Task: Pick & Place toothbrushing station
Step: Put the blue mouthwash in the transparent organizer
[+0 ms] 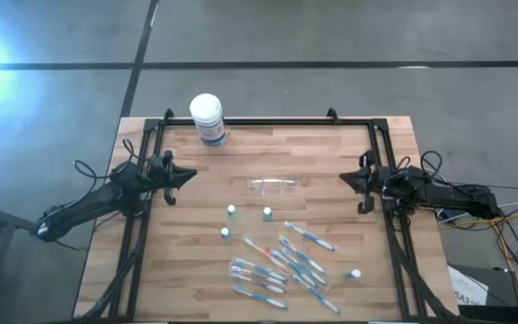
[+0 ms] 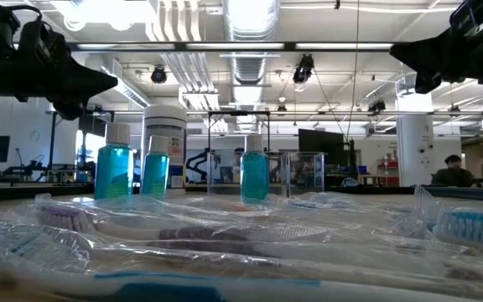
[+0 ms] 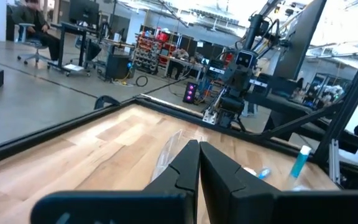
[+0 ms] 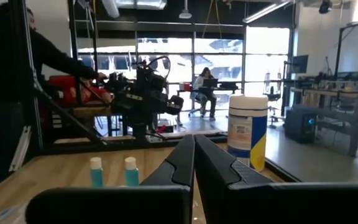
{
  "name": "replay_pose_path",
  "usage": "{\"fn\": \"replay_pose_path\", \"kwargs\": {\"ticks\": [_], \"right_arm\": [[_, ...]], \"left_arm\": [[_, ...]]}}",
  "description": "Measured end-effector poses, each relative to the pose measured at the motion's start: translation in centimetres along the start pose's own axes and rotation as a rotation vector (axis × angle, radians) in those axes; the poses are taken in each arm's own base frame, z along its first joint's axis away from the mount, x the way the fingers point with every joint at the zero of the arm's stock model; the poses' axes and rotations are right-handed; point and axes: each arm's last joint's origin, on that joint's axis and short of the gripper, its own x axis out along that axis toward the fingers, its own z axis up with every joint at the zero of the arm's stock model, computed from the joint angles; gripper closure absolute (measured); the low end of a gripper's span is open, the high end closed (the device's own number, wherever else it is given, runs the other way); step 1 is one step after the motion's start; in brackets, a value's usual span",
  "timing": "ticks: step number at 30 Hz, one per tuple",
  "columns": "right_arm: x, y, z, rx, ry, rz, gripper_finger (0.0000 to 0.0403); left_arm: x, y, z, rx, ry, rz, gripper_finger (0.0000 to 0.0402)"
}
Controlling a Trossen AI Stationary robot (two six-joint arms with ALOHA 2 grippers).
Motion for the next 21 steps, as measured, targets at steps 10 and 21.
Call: {"fn": "replay_pose_path", "kwargs": {"ticks": [10, 21], "right_arm": [[0.0, 0.0, 0.0, 0.07, 0.001, 0.0, 0.0394], [0.0, 0.0, 0.0, 0.064, 0.004, 0.0, 0.0394]], "left_arm": [[-0.1, -0.2, 0.7, -0.078, -0.025, -0.005, 0.0385], [-0.4, -0.9, 2.8, -0.104, -0.071, -0.027, 0.0397]]}}
